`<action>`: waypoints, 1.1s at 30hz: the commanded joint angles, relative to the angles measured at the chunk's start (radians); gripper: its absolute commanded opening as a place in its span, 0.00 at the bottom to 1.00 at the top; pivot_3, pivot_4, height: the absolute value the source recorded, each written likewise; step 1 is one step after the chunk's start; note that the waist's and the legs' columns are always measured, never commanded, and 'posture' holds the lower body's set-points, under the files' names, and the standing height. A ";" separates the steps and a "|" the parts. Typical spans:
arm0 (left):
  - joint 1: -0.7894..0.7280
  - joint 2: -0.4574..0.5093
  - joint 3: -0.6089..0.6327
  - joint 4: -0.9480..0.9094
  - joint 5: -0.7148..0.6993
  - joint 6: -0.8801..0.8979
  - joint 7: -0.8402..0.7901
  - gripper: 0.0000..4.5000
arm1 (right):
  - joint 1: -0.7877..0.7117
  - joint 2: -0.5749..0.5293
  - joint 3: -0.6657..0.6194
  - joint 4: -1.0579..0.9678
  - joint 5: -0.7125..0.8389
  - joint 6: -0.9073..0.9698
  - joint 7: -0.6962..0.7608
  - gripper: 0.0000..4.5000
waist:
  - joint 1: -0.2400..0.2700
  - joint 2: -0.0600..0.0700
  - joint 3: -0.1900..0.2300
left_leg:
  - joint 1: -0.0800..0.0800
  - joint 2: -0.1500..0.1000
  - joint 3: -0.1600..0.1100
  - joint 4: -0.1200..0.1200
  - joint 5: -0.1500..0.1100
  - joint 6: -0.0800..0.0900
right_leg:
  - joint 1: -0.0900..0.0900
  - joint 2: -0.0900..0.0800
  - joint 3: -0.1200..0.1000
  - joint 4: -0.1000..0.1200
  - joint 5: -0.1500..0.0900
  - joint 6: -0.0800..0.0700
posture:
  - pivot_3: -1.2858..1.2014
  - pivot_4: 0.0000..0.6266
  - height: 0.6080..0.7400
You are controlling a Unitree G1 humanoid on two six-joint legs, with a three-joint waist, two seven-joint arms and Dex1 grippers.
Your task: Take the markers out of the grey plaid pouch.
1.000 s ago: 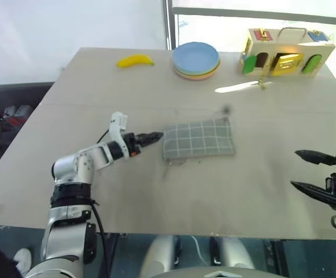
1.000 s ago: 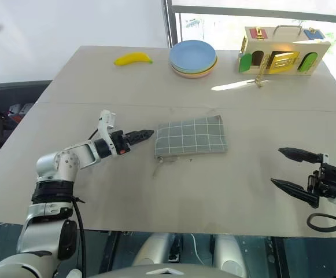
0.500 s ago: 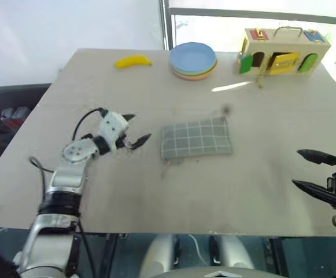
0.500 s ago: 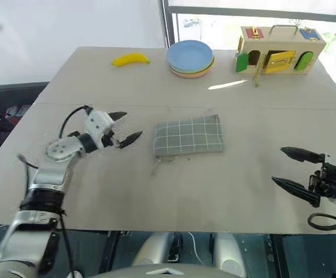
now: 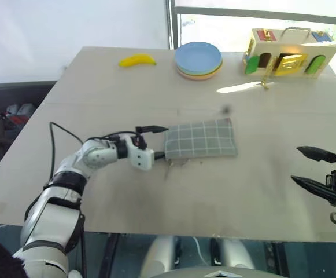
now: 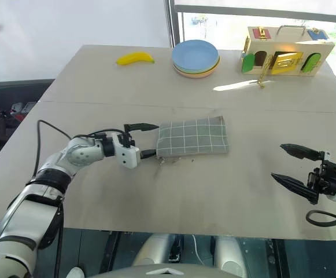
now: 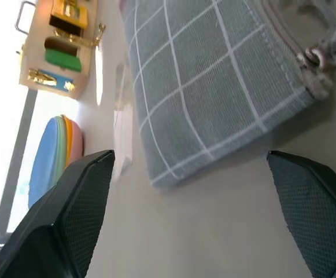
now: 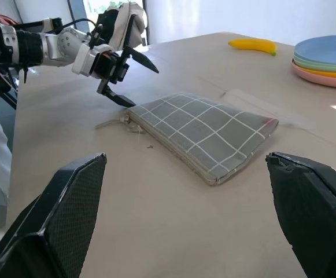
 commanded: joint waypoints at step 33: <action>0.207 -0.164 0.117 -0.882 -1.058 1.396 -0.400 0.00 | -0.348 0.054 0.409 -0.329 -0.207 0.213 -0.446 1.00 | -0.029 0.003 -0.012 | 0.001 0.000 -0.003 0.009 0.001 0.000 | 0.001 0.003 -0.001 0.011 0.000 0.001 | 0.52 0.24 1.00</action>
